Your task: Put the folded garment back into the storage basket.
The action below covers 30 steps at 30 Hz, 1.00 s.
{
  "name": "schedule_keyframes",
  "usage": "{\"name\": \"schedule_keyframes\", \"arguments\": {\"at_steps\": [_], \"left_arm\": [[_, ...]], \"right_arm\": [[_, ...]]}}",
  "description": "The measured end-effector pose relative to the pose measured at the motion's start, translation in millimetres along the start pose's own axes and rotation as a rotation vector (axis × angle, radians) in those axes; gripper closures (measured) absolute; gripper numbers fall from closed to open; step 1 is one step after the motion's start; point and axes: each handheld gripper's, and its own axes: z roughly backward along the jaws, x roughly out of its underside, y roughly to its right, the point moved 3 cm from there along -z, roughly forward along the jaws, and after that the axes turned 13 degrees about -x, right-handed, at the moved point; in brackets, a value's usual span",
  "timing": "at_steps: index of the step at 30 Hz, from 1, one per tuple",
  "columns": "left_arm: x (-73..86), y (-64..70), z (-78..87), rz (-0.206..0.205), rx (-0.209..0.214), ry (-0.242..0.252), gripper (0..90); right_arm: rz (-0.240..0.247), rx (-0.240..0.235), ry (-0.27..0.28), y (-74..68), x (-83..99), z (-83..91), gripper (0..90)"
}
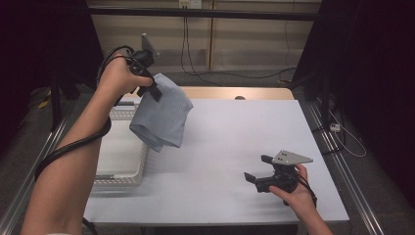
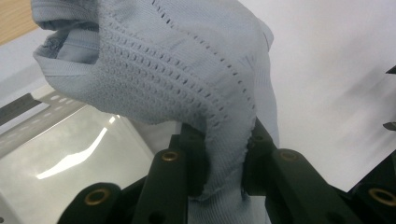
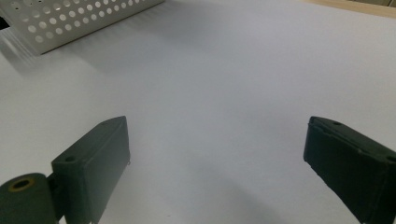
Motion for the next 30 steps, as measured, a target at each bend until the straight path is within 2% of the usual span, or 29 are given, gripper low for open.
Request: {"name": "schedule_keyframes", "arguments": {"at_steps": [16,21,30], "left_arm": [[-3.2,-25.0,7.9,0.029,-0.006,0.013,75.3],[-3.7,-32.2,13.1,0.023,-0.036,0.0,75.3],[2.1,-45.9,14.0,0.038,-0.051,-0.023,75.3]], "right_arm": [[-0.007,0.003,0.0,0.7,0.6,-0.3,7.1],[-0.01,0.002,0.003,1.3,0.6,-0.3,7.0],[-0.01,0.003,0.003,1.6,0.6,0.0,7.0]]}}
